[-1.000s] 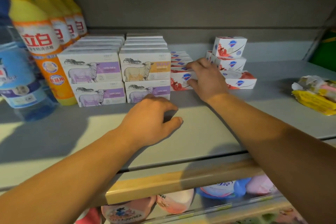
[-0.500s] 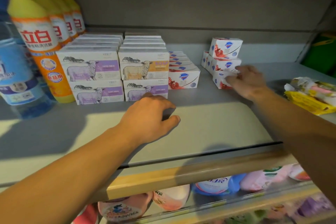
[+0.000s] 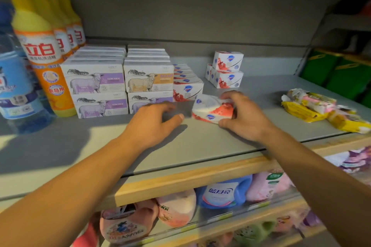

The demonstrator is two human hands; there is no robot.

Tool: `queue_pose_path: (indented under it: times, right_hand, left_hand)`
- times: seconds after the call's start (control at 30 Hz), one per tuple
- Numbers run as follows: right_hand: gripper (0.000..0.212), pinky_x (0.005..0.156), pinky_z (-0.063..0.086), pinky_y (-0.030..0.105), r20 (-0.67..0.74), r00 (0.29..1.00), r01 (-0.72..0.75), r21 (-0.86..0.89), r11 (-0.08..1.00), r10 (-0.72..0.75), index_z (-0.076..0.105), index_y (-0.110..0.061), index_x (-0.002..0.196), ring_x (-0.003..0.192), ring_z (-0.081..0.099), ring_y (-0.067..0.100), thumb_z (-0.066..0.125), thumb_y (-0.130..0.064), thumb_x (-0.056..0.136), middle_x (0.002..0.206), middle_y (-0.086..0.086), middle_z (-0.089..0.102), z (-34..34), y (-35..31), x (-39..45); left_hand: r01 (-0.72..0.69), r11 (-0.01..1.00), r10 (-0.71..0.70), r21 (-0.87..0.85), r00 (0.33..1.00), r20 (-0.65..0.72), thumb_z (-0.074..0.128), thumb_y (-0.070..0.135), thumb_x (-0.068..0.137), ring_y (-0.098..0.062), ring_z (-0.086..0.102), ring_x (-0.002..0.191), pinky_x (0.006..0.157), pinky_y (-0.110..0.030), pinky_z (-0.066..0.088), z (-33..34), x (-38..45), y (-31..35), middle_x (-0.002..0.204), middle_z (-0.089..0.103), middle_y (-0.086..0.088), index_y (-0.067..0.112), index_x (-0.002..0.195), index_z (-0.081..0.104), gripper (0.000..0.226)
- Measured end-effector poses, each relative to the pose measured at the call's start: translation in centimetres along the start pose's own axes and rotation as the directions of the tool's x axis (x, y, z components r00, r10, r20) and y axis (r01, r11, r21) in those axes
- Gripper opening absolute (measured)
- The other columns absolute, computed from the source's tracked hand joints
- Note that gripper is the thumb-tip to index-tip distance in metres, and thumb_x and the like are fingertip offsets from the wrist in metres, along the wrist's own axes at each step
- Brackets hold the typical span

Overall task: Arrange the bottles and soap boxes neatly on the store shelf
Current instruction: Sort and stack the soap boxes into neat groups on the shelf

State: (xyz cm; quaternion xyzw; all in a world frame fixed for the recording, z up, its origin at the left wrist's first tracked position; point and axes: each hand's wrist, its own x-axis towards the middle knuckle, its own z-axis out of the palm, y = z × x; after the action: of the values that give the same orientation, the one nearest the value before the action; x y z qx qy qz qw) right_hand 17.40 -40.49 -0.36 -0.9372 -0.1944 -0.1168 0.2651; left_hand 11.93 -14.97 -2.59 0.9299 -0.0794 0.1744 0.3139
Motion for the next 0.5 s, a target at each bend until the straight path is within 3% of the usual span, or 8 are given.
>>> queue_pose_path:
  times: [0.1, 0.13, 0.23, 0.33, 0.43, 0.5]
  right_hand:
    - [0.072, 0.085, 0.037, 0.015, -0.071, 0.988, 0.140, 0.092, 0.986, -0.134, 0.051, -0.023, 0.131, 0.110, 0.053, 0.013, 0.081, -0.011, 0.066, 0.121, -0.009, 0.050, 1.2, -2.3, -2.0]
    - [0.072, 0.087, 0.037, 0.013, -0.093, 0.977, 0.199, 0.100, 0.975, -0.190, 0.051, -0.024, 0.131, 0.111, 0.051, 0.011, 0.079, -0.010, 0.066, 0.123, -0.010, 0.048, 1.7, -3.1, -2.4]
    - [0.068, 0.099, 0.041, 0.024, -0.166, 0.938, 0.322, 0.086, 0.943, -0.306, 0.051, -0.023, 0.133, 0.119, 0.049, 0.015, 0.076, -0.008, 0.071, 0.134, -0.004, 0.049, 3.0, -4.9, -2.9]
    - [0.062, 0.100, 0.047, 0.038, -0.256, 0.915, 0.348, 0.117, 0.930, -0.311, 0.052, -0.020, 0.133, 0.124, 0.050, 0.020, 0.075, -0.009, 0.078, 0.137, -0.001, 0.049, 3.8, -5.7, -2.9]
    - [0.067, 0.099, 0.049, 0.039, -0.257, 0.912, 0.359, 0.120, 0.926, -0.320, 0.044, -0.027, 0.140, 0.126, 0.048, 0.016, 0.073, -0.014, 0.081, 0.142, -0.006, 0.044, 4.5, -5.7, -2.9]
    - [0.076, 0.090, 0.054, 0.031, -0.224, 0.941, 0.304, 0.224, 0.926, -0.254, 0.035, -0.035, 0.142, 0.119, 0.053, 0.010, 0.073, -0.021, 0.077, 0.139, -0.013, 0.039, 4.5, -5.7, -2.8]
  left_hand:
    - [0.008, 0.977, -0.023, -0.211, 0.997, -0.070, 0.058, 0.046, 0.091, 0.013, 0.061, 0.085, 0.074, -0.001, 0.040, -0.4, -0.2, 0.5, 0.098, 0.068, 0.023, 0.033, 0.112, 0.063, 0.025]
    - [0.008, 0.957, -0.026, -0.291, 0.998, -0.059, 0.058, 0.044, 0.093, 0.015, 0.061, 0.081, 0.068, 0.000, 0.041, -0.6, -0.2, 0.6, 0.096, 0.067, 0.026, 0.035, 0.110, 0.062, 0.020]
    - [0.035, 0.846, -0.050, -0.532, 0.999, -0.014, 0.061, 0.026, 0.096, 0.000, 0.069, 0.082, 0.065, -0.014, 0.052, -1.0, -0.2, 0.8, 0.106, 0.069, 0.015, 0.029, 0.115, 0.062, 0.020]
    - [0.071, 0.807, -0.095, -0.587, 0.995, -0.010, 0.063, 0.020, 0.094, -0.012, 0.067, 0.102, 0.071, -0.031, 0.060, -1.2, -0.1, 0.7, 0.115, 0.069, 0.004, 0.017, 0.124, 0.061, 0.031]
    - [0.112, 0.778, -0.154, -0.619, 0.988, -0.015, 0.067, 0.017, 0.091, -0.014, 0.068, 0.100, 0.070, -0.031, 0.060, -1.1, 0.3, 0.2, 0.115, 0.071, -0.002, 0.014, 0.125, 0.061, 0.034]
    - [0.111, 0.773, -0.176, -0.624, 0.984, -0.043, 0.071, 0.014, 0.087, -0.016, 0.069, 0.100, 0.076, -0.033, 0.060, -1.3, 0.5, 0.0, 0.114, 0.071, -0.004, 0.013, 0.126, 0.060, 0.040]
